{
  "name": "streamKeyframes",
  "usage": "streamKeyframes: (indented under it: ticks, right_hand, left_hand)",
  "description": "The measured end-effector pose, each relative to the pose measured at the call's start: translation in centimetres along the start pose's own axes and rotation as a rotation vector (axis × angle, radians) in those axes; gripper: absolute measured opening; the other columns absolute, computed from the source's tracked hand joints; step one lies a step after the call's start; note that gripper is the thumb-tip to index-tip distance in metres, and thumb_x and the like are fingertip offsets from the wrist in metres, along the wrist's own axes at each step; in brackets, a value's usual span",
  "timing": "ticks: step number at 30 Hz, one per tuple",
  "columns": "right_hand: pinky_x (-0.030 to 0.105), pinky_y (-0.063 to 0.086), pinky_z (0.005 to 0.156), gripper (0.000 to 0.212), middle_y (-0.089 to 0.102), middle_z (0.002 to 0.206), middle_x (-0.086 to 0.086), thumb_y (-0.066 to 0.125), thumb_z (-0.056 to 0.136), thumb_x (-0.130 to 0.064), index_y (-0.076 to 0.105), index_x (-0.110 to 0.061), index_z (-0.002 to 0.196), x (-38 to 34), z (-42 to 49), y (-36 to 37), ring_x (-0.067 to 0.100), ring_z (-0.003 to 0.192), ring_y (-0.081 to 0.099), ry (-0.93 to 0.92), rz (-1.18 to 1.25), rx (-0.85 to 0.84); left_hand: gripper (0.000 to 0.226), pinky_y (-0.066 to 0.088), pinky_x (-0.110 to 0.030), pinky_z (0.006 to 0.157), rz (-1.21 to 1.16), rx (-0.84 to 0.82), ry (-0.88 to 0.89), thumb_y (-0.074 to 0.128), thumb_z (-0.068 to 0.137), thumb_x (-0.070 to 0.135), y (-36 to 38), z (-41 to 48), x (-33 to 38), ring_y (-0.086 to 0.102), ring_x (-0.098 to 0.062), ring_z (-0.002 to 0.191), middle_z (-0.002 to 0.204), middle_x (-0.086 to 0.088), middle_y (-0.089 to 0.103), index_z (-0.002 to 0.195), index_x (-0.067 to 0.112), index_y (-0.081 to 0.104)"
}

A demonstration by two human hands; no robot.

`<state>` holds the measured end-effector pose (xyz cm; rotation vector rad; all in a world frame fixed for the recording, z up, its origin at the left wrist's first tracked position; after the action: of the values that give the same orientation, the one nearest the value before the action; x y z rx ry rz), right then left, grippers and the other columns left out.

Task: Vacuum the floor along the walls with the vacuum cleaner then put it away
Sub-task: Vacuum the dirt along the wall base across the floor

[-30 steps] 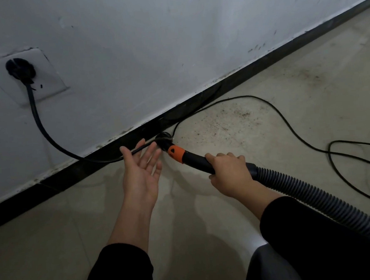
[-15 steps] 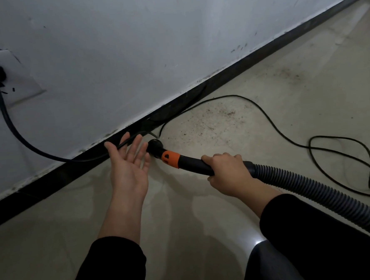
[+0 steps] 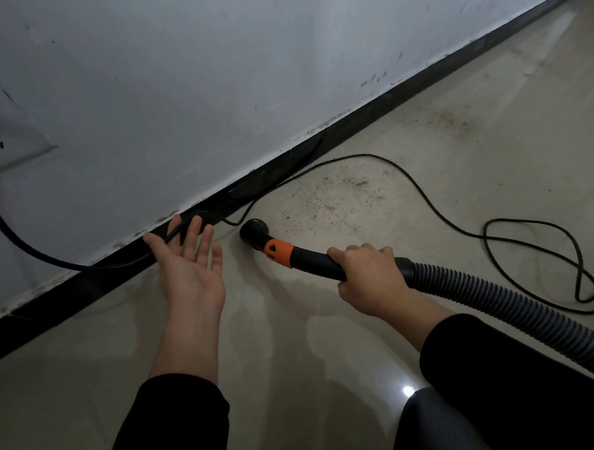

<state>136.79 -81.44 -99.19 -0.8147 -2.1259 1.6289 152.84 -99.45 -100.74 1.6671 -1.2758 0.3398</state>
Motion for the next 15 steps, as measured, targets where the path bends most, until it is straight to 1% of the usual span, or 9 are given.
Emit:
streamKeyframes:
  ticks: [5,8,12,15]
  right_hand:
    - [0.041,0.031,0.08,0.028,0.046,0.086,-0.002,0.053,0.085,-0.016,0.048,-0.023,0.112,-0.1,0.4,0.2,0.022,0.084,0.04,-0.023,-0.008,0.019]
    - [0.04,0.029,0.079,0.029,0.047,0.089,-0.001,0.054,0.086,-0.017,0.048,-0.023,0.114,-0.7,1.0,0.5,0.025,0.092,0.047,-0.019,0.007,0.028]
    - [0.041,0.032,0.083,0.032,0.056,0.103,0.003,0.055,0.087,-0.019,0.046,-0.022,0.118,-1.8,2.1,0.8,0.026,0.099,0.049,0.0,0.007,0.051]
    - [0.042,0.033,0.085,0.032,0.057,0.104,0.003,0.055,0.087,-0.018,0.046,-0.021,0.118,-2.3,2.8,0.9,0.026,0.1,0.049,0.016,0.01,0.062]
  left_hand:
    - [0.052,0.05,-0.025,0.081,-0.032,-0.054,0.008,0.026,0.098,0.063,0.9,0.1,0.4,0.069,-0.007,0.102,0.105,0.011,0.074,0.111,0.033,0.066]
    - [0.052,0.05,-0.025,0.084,-0.041,-0.097,0.0,0.025,0.099,0.062,1.6,0.0,0.5,0.069,-0.007,0.102,0.108,0.01,0.073,0.111,0.032,0.065]
    - [0.052,0.049,-0.026,0.084,-0.06,-0.116,-0.027,0.026,0.099,0.062,2.0,-0.1,0.2,0.069,-0.009,0.103,0.107,0.009,0.074,0.109,0.031,0.066]
    - [0.052,0.049,-0.026,0.083,-0.089,-0.127,-0.046,0.026,0.099,0.061,2.1,0.0,0.4,0.069,-0.009,0.103,0.108,0.008,0.074,0.108,0.031,0.066]
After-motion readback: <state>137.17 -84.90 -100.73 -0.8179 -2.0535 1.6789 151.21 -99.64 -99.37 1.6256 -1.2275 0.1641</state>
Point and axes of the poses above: each hand's wrist, its own z-axis towards the middle knuckle, its own y-axis out of the palm, x = y × z, the point moved 9 cm from there along z, towards the middle knuckle
